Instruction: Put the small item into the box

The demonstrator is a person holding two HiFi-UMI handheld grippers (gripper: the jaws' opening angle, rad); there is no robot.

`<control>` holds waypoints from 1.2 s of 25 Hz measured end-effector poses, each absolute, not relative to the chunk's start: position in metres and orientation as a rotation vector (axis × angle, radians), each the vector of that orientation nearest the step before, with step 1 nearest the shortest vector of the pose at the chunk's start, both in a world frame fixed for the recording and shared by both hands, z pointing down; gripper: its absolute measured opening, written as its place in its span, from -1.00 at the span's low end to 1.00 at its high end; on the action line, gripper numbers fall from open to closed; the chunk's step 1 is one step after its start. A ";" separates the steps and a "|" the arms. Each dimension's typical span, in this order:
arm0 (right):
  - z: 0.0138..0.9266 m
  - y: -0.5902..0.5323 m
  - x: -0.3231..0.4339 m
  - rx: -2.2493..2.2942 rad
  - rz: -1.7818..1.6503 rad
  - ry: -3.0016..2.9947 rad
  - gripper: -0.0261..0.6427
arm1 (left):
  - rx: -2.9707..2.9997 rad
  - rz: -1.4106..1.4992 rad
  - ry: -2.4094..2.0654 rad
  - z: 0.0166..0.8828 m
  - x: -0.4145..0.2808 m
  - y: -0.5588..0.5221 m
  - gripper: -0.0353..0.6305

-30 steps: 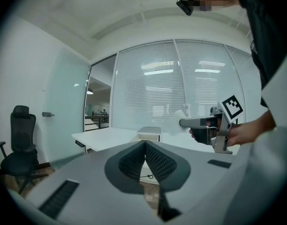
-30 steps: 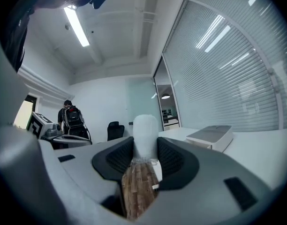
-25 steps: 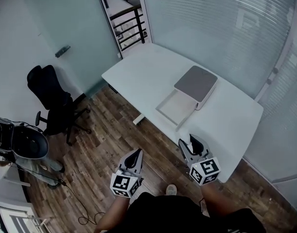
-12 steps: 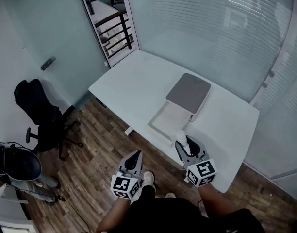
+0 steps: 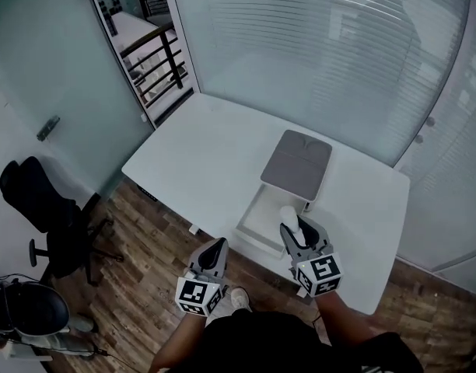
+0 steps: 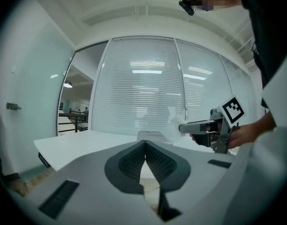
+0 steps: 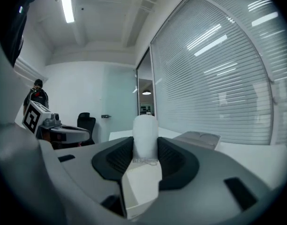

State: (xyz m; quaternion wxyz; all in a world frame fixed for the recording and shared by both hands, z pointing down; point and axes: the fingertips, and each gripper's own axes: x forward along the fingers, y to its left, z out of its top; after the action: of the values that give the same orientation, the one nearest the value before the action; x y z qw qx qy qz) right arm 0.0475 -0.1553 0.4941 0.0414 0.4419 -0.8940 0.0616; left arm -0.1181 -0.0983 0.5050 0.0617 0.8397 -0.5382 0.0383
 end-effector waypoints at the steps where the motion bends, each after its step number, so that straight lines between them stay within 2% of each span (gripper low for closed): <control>1: 0.494 -0.161 0.046 1.380 0.188 -2.721 -0.44 | 2.546 0.118 -1.619 0.506 -0.124 -0.105 -0.86; 7: 0.498 -0.185 0.031 1.447 0.184 -2.630 -0.44 | 2.569 0.117 -1.586 0.506 -0.164 -0.145 -0.86; 14: 0.513 -0.206 0.023 1.436 0.182 -2.496 -0.44 | 2.646 0.132 -1.437 0.513 -0.159 -0.167 -0.86; 30: 0.602 -0.222 0.010 0.940 0.246 -2.154 -0.44 | 2.591 0.141 -1.380 0.535 -0.139 -0.190 -0.86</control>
State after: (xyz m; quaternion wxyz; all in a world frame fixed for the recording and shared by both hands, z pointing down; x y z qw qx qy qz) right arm 0.0099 -0.2220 0.6024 0.3793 0.3681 -0.8434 0.0962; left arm -0.1393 -0.1902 0.5348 0.1011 0.8772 -0.4670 0.0477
